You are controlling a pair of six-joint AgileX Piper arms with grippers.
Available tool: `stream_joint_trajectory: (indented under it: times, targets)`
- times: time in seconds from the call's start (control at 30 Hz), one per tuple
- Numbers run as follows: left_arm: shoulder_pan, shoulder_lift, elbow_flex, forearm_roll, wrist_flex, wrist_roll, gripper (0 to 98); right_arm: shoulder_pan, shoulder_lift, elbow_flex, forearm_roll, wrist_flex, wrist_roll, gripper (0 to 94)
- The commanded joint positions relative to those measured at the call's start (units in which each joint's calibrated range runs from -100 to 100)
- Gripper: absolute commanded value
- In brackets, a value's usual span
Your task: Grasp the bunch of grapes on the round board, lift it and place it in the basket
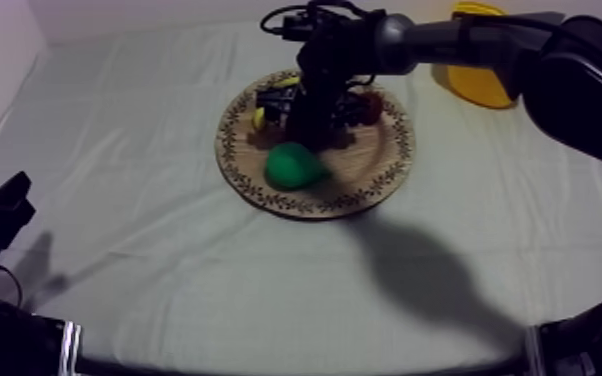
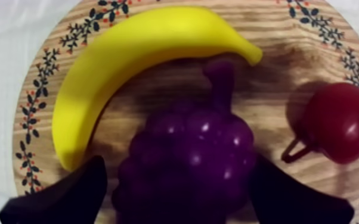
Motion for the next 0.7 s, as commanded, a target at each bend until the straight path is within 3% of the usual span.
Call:
stream_joint_trajectory:
  times: [0.0,0.33,0.67]
  targets:
    - [0.0,0.0,0.0,0.0,0.0,0.0,0.1,0.0,0.5,-0.3,0.0,0.1,0.1,65.6]
    - [0.0,0.0,0.0,0.0,0.0,0.0,0.1,0.6,1.8,-1.2,-0.3,-0.1,0.6,59.4]
    - [0.0,0.0,0.0,0.0,0.0,0.0,0.1,0.7,1.4,-0.9,0.0,-0.4,0.3,36.1]
